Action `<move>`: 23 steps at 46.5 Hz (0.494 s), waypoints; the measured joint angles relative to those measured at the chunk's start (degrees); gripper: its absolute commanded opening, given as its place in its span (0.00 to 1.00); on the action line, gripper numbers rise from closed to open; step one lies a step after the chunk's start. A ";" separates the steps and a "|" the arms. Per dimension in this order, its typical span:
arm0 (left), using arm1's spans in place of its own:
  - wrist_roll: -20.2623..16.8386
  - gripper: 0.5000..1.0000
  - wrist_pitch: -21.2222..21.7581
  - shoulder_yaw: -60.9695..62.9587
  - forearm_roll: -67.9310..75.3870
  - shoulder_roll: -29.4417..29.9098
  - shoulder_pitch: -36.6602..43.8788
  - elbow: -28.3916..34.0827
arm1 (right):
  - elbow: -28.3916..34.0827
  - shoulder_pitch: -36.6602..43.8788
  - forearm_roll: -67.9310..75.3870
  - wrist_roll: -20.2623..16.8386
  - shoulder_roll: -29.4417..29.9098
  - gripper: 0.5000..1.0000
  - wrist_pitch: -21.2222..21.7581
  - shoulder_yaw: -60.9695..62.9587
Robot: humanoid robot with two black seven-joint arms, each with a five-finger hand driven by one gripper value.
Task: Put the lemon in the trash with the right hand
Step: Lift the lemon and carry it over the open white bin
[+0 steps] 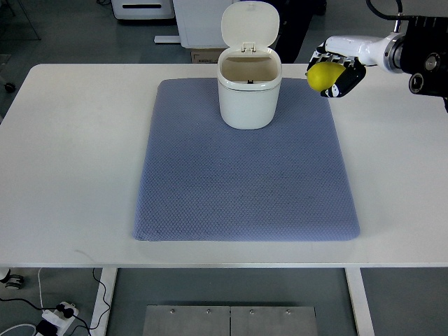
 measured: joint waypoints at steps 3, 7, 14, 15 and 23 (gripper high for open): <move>0.00 1.00 0.00 0.00 0.00 0.00 0.00 0.01 | -0.25 0.47 0.44 -0.21 0.13 0.00 0.01 0.40; 0.00 1.00 0.00 0.00 0.00 0.00 0.01 0.02 | -0.68 0.67 1.42 -0.53 0.44 0.00 0.01 1.82; 0.00 1.00 0.00 0.00 0.00 0.00 0.00 0.03 | -2.86 0.75 3.04 -1.66 1.70 0.00 0.07 4.31; 0.00 1.00 0.00 0.00 0.00 0.00 0.00 0.03 | -3.15 0.75 3.20 -1.78 2.00 0.00 0.08 4.48; 0.00 1.00 0.00 0.00 -0.01 0.00 0.01 0.02 | -6.57 0.13 6.72 -2.03 4.91 0.00 0.09 5.42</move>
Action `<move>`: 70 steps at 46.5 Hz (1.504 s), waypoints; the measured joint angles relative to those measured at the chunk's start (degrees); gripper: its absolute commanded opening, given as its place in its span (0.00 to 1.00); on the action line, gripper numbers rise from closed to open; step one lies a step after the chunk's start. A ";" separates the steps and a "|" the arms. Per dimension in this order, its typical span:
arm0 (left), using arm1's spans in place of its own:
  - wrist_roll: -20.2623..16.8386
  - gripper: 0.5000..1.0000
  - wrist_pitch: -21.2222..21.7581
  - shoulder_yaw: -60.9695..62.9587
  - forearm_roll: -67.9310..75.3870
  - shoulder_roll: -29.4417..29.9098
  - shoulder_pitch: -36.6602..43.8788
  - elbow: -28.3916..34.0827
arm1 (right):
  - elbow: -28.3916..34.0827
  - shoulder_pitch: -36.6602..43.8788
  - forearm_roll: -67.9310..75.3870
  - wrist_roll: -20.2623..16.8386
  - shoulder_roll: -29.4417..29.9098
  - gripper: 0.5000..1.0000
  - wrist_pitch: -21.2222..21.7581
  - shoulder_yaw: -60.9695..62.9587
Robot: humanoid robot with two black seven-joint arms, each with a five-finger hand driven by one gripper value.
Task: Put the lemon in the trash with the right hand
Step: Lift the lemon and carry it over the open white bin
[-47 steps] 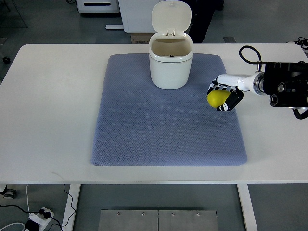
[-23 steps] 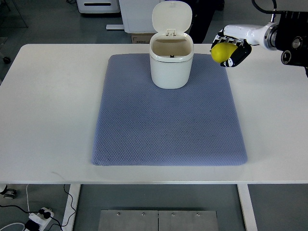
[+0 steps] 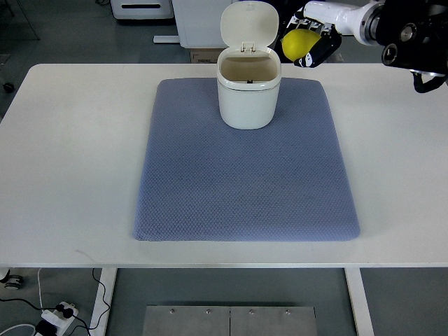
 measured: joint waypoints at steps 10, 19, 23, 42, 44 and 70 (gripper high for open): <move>0.00 1.00 0.00 0.00 0.00 0.00 0.00 -0.01 | -2.94 -1.80 2.02 -0.75 2.49 0.00 0.22 3.37; -0.01 1.00 0.00 0.00 0.01 0.00 -0.02 -0.04 | -5.33 -4.44 2.06 -1.09 4.18 0.00 0.27 6.17; -0.01 1.00 0.00 0.00 0.01 0.00 0.01 -0.03 | -7.28 -6.09 2.18 -1.60 4.72 0.00 0.28 7.77; -0.01 1.00 0.00 0.00 0.01 0.00 -0.02 -0.01 | -15.23 -13.21 2.35 -2.33 6.84 0.00 1.17 15.69; 0.00 1.00 0.00 0.00 0.01 0.00 0.00 -0.01 | -15.38 -13.62 2.33 -2.47 7.11 0.00 1.21 16.27; 0.00 1.00 0.00 0.00 0.01 0.00 0.00 -0.02 | -23.58 -19.68 2.32 -2.63 11.60 0.00 1.59 24.04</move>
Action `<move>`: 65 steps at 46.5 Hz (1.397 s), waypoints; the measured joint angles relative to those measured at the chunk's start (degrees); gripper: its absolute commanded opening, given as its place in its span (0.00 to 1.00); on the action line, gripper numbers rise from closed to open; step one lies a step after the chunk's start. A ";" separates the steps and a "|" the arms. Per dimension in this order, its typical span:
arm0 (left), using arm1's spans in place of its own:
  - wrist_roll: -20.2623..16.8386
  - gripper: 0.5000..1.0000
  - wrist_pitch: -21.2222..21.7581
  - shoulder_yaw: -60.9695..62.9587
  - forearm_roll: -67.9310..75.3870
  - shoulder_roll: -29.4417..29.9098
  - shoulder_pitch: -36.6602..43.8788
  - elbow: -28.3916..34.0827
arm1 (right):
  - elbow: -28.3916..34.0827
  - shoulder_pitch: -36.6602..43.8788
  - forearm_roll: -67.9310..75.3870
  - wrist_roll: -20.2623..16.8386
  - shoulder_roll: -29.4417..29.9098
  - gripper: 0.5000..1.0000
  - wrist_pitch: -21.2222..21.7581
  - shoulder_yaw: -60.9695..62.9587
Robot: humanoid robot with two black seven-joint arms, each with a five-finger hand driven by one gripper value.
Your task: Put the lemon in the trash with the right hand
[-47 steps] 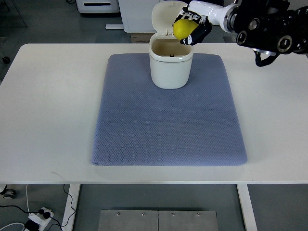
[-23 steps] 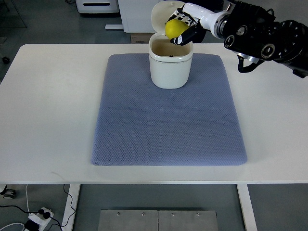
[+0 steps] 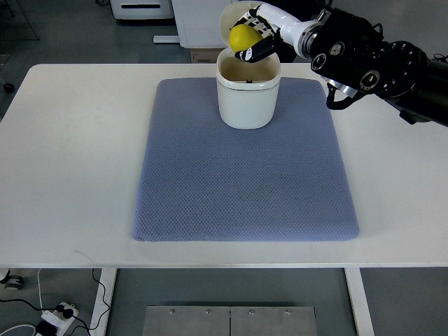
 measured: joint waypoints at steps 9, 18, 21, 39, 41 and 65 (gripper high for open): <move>0.00 1.00 0.00 0.00 0.00 0.00 0.00 0.00 | -0.17 -1.58 -0.07 0.00 1.10 0.00 -0.01 0.10; 0.00 1.00 0.00 0.00 0.00 0.00 0.00 0.01 | -1.03 -2.17 -0.05 -0.03 1.61 0.18 -0.06 0.15; 0.00 1.00 0.00 0.00 0.00 0.00 -0.01 0.00 | -1.07 -2.25 -0.04 -0.03 1.62 0.32 -0.08 0.17; 0.00 1.00 0.00 0.00 0.00 0.00 0.00 0.00 | -1.37 -2.60 -0.09 0.01 1.60 0.71 -0.18 0.18; 0.00 1.00 0.00 0.00 0.00 0.00 0.00 0.00 | -1.37 -2.78 -0.09 0.01 1.54 0.76 -0.19 0.18; 0.00 1.00 0.00 0.00 0.00 0.00 -0.01 0.00 | -1.39 -2.96 -0.47 0.59 1.17 0.22 -0.25 0.04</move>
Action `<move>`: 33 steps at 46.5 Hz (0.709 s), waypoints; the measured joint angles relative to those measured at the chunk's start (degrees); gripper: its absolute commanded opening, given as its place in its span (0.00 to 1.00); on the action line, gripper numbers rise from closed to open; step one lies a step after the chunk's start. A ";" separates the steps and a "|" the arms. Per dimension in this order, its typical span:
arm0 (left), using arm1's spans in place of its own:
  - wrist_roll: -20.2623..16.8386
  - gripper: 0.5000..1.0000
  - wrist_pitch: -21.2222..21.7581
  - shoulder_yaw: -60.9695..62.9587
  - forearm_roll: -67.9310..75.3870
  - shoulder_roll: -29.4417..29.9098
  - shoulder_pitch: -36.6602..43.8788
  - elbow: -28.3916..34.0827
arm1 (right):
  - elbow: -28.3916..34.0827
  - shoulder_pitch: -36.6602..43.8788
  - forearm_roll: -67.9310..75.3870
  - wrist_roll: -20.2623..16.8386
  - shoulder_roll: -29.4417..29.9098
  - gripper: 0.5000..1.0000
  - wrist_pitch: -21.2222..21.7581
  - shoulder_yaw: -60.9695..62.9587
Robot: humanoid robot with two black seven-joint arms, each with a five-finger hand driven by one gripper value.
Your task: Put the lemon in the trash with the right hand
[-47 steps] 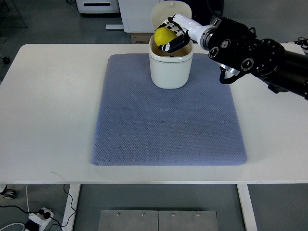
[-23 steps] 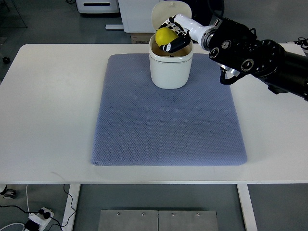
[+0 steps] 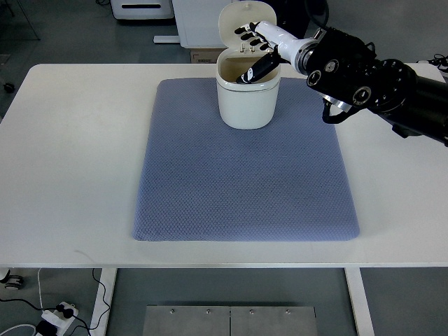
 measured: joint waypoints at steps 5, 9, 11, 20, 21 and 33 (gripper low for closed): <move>0.00 1.00 0.00 0.00 0.00 0.00 0.00 -0.03 | 0.06 -0.01 -0.13 0.03 -0.08 0.15 0.14 -0.05; 0.00 1.00 0.00 0.00 0.00 0.00 0.00 -0.03 | 0.17 0.00 -0.14 0.03 -0.15 0.10 0.15 -0.10; 0.00 1.00 0.00 0.00 0.00 0.00 0.00 -0.02 | 0.18 0.02 -0.14 0.03 -0.21 0.06 0.23 -0.13; 0.00 1.00 0.00 0.00 0.00 0.00 0.01 0.02 | 0.30 0.88 -0.15 0.04 -1.38 0.01 1.78 -0.10; -0.01 1.00 0.00 0.00 0.00 0.00 0.00 0.02 | 0.37 0.96 -0.15 0.05 -1.83 0.01 1.89 -0.09; 0.00 1.00 0.00 0.00 0.00 0.00 0.01 0.00 | 1.21 1.85 -0.21 0.05 -8.62 0.03 4.87 -0.04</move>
